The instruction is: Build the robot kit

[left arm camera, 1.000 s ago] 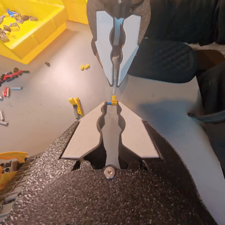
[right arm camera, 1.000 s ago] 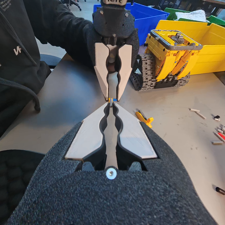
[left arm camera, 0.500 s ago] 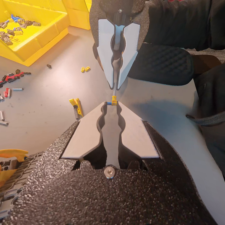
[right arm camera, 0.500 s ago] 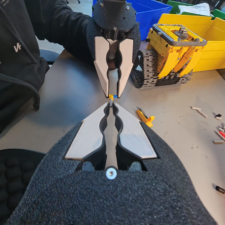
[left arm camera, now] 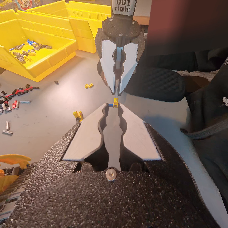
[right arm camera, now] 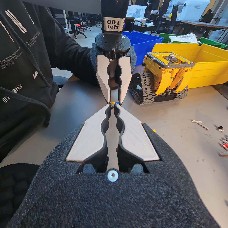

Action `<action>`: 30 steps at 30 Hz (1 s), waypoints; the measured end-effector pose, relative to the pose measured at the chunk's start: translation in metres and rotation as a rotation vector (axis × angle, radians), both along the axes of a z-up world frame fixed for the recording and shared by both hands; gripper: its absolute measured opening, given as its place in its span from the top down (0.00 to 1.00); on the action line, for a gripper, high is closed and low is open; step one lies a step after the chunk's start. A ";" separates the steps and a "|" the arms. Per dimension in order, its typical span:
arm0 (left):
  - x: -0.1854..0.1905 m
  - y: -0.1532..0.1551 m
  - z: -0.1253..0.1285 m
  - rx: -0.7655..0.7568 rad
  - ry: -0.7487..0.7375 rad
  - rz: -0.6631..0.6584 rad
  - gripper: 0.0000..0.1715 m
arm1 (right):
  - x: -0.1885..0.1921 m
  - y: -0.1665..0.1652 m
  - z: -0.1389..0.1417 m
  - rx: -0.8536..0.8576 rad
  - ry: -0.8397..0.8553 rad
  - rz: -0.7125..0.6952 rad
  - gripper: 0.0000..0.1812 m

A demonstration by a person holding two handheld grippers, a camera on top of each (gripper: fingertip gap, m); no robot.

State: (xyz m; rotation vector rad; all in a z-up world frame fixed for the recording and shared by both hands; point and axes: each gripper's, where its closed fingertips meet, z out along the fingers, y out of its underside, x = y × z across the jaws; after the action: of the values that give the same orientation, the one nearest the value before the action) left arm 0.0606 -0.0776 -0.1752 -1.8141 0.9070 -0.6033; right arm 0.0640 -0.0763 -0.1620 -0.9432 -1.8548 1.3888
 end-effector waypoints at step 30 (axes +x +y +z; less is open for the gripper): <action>-0.019 0.022 0.030 -0.145 -0.377 0.139 0.92 | -0.024 0.019 0.027 0.323 0.223 -0.282 0.78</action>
State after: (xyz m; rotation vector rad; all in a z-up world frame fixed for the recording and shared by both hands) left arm 0.0421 -0.0551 -0.1449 -1.7907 0.4906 -0.9032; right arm 0.0400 -0.0569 -0.1350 -0.8108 -1.6413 0.9485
